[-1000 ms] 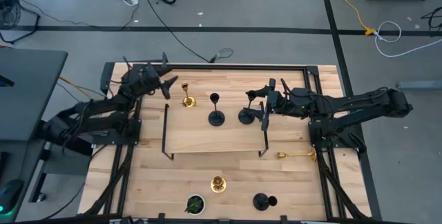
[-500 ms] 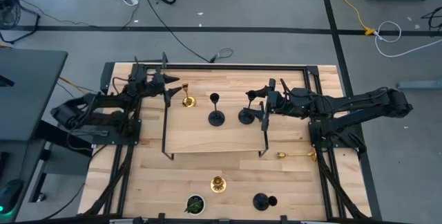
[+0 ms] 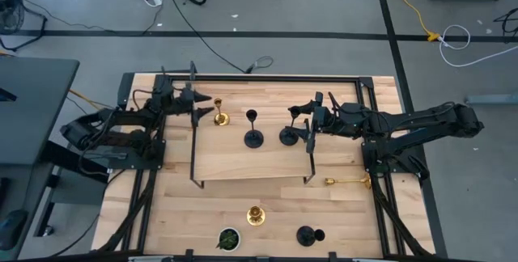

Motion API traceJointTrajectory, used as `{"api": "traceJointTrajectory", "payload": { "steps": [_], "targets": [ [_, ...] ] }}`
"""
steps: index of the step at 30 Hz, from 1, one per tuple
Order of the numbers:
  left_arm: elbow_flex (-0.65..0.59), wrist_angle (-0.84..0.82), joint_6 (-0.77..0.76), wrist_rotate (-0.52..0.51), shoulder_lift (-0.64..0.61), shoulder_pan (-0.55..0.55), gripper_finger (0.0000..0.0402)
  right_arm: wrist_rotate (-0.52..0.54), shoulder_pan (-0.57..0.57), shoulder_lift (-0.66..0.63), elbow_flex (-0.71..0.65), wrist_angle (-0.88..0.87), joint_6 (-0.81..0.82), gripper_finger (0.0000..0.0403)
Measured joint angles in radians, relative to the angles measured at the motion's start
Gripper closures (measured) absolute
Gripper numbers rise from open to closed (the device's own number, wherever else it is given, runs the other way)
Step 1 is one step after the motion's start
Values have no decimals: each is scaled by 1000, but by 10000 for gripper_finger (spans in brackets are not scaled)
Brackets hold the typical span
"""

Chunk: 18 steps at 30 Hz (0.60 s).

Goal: Pick & Place candle stick holders
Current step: Put the top gold candle holder on the shelf

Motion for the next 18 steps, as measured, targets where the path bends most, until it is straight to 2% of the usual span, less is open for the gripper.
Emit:
{"api": "traceJointTrajectory", "payload": {
  "steps": [10, 18],
  "targets": [
    [0, -8, 29, 7, 0, 0, 180, 0, 0, 0, 0, 0, 0, 124],
    [7, 15, 25, 57, 0, 0, 180, 0, 0, 0, 0, 0, 0, 124]
  ]
}}
